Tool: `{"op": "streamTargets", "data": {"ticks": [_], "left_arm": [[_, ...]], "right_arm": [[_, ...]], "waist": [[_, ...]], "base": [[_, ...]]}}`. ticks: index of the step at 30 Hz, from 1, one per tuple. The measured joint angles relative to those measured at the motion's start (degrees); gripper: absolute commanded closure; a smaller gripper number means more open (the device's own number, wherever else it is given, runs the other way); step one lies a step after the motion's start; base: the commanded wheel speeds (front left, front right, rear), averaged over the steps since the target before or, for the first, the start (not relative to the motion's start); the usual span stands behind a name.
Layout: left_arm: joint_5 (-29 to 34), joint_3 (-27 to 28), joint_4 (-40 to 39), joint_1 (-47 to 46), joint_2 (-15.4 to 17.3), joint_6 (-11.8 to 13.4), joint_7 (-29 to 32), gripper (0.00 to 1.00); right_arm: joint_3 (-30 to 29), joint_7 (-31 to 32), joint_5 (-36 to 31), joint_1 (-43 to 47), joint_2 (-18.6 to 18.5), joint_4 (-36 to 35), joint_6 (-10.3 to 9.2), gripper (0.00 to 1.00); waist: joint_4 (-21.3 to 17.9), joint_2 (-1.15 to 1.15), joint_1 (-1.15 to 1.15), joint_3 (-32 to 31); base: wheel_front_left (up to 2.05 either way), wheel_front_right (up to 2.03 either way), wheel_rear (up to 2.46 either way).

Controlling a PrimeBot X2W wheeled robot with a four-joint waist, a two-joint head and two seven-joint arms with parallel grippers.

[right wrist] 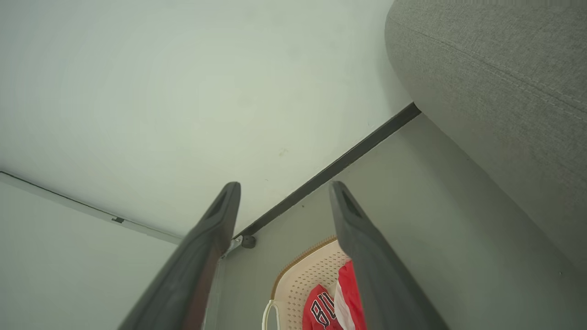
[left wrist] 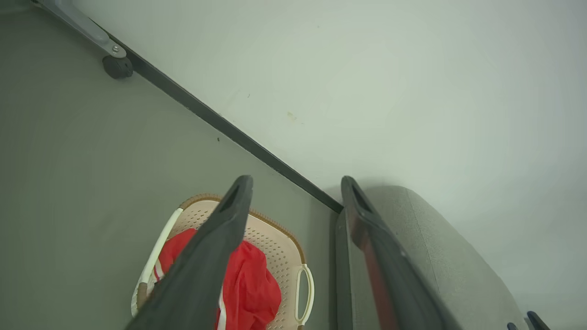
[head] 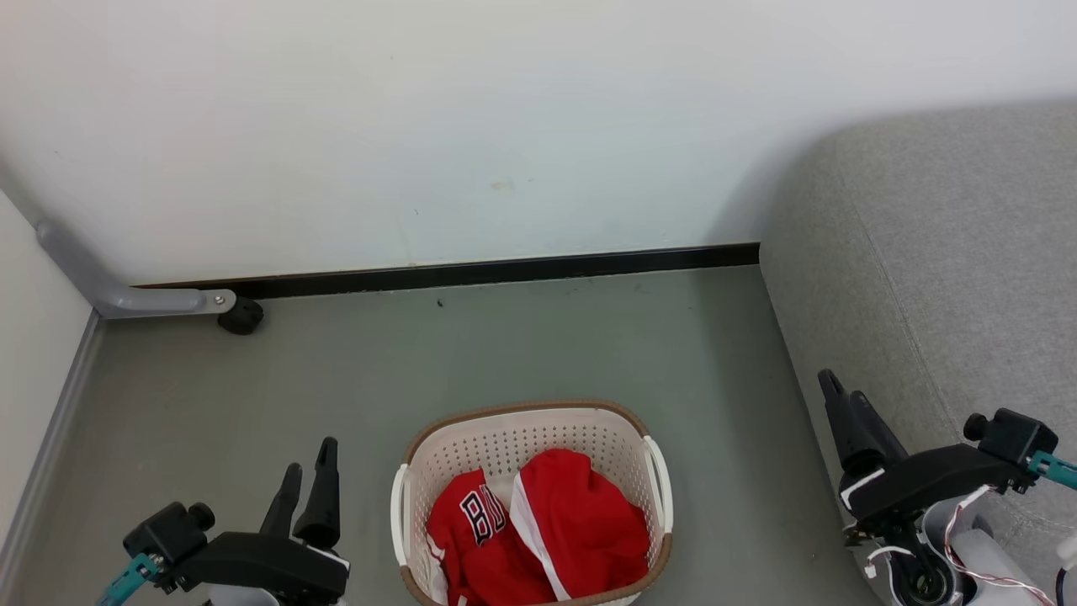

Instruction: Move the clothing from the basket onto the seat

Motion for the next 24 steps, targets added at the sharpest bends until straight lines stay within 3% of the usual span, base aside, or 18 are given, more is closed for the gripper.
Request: {"op": "streamTargets", "data": {"ticks": [24], "left_arm": [[25.15, -6.09, 2.08, -2.25, 2.77, 4.93, -4.94, 0.00]], "right_arm": [[12.20, -5.57, -17.75, -7.33, -2.94, 9.16, -0.60, 0.00]], "waist": [[-0.06, 0.00, 0.00, -0.46]], "base": [[0.00, 0.00, 0.00]]}}
